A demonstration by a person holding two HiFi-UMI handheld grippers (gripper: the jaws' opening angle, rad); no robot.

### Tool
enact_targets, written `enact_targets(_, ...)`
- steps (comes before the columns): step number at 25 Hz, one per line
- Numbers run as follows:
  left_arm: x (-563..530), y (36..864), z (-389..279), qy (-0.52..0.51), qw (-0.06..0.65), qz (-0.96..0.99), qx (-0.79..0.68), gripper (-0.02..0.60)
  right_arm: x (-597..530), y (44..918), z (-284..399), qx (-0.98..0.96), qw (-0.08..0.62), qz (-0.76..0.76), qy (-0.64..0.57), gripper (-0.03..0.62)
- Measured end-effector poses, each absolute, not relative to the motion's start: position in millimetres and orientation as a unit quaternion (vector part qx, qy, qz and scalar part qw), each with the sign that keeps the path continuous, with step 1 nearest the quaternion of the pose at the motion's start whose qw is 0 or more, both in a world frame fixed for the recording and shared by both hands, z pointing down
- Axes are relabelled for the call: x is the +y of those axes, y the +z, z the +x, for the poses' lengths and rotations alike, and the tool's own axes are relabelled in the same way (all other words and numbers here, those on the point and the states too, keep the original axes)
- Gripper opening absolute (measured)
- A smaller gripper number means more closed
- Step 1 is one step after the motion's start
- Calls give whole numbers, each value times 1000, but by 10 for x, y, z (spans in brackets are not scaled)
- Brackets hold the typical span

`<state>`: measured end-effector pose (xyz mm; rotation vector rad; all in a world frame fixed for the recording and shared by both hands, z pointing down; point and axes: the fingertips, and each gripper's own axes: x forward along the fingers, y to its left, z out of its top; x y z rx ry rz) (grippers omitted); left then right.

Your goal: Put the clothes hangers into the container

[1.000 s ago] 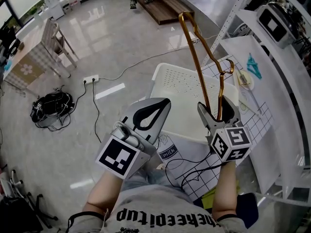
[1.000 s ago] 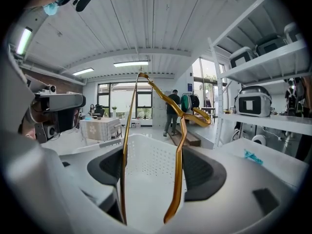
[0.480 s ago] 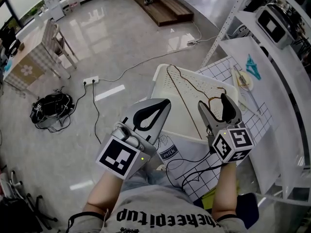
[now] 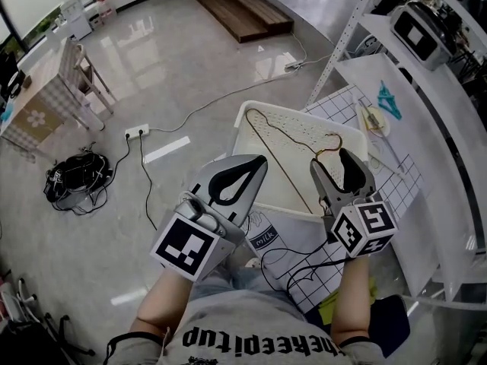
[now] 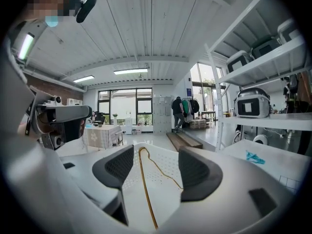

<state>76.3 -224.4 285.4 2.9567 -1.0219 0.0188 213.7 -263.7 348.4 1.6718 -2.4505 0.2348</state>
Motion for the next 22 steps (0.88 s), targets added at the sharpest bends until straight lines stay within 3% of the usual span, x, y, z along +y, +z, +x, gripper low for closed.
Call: enact_targets(22,-2021,2822,897,-2,5,964,-266,14,-2193,3315,2145,-789,60,608,64,70)
